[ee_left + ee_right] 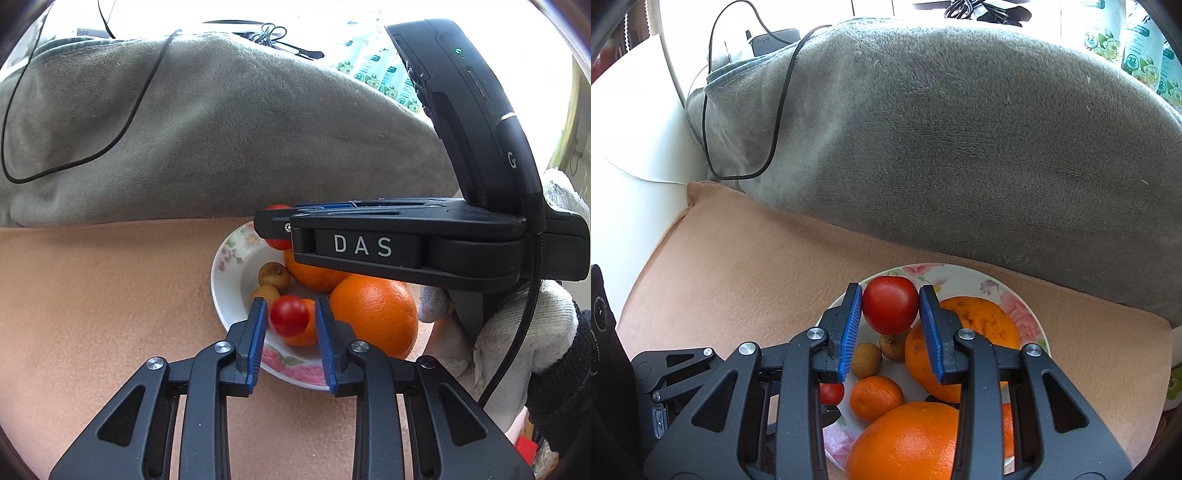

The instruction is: Organize fruits

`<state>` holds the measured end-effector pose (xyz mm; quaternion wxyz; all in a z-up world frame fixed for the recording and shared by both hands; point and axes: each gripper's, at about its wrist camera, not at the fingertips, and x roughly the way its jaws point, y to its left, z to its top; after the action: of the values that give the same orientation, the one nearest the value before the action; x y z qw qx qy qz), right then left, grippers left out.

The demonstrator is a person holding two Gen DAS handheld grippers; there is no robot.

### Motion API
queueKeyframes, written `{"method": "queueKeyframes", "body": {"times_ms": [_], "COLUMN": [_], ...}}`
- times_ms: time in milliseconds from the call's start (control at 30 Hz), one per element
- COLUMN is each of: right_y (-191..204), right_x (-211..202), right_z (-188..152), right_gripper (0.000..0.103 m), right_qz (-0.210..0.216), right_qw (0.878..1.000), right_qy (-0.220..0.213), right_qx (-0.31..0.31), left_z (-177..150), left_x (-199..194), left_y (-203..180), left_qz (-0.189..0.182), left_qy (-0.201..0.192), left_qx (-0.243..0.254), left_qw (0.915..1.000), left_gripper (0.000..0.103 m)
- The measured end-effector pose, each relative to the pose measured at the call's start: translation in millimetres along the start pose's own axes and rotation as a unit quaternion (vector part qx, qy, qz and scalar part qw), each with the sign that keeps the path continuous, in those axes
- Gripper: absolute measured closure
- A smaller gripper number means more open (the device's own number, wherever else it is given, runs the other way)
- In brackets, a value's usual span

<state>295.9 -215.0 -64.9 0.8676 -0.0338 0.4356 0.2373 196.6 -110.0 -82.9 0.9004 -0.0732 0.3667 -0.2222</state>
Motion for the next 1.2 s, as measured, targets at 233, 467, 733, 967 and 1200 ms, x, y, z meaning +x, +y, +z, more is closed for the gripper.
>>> {"method": "queueKeyframes", "body": {"times_ms": [233,467,733,967,1200], "right_y": [-6,-4,2,0,-9], "right_x": [-20,-51,-103,-128,-150], "right_z": [-4,-21,-63,-97,-123], "right_gripper": [0.053,0.045,0.018,0.017,0.016], "right_qz": [0.0,0.001,-0.018,-0.05,-0.083], "right_qw": [1.0,0.998,0.994,0.99,0.984], "right_qy": [-0.026,-0.051,-0.097,-0.108,-0.121], "right_qx": [0.016,0.032,0.05,0.078,0.106], "left_z": [-3,-11,-17,-21,-26], "left_x": [-18,-48,-77,-89,-98], "left_y": [3,-2,-3,-16,-23], "left_qz": [0.005,0.008,0.028,0.039,0.067], "left_qy": [-0.005,-0.014,-0.024,-0.027,-0.031], "left_qx": [0.0,0.004,0.003,0.013,0.026], "left_qw": [1.0,0.9999,0.9993,0.9988,0.9969], "left_gripper": [0.062,0.054,0.032,0.027,0.026]}}
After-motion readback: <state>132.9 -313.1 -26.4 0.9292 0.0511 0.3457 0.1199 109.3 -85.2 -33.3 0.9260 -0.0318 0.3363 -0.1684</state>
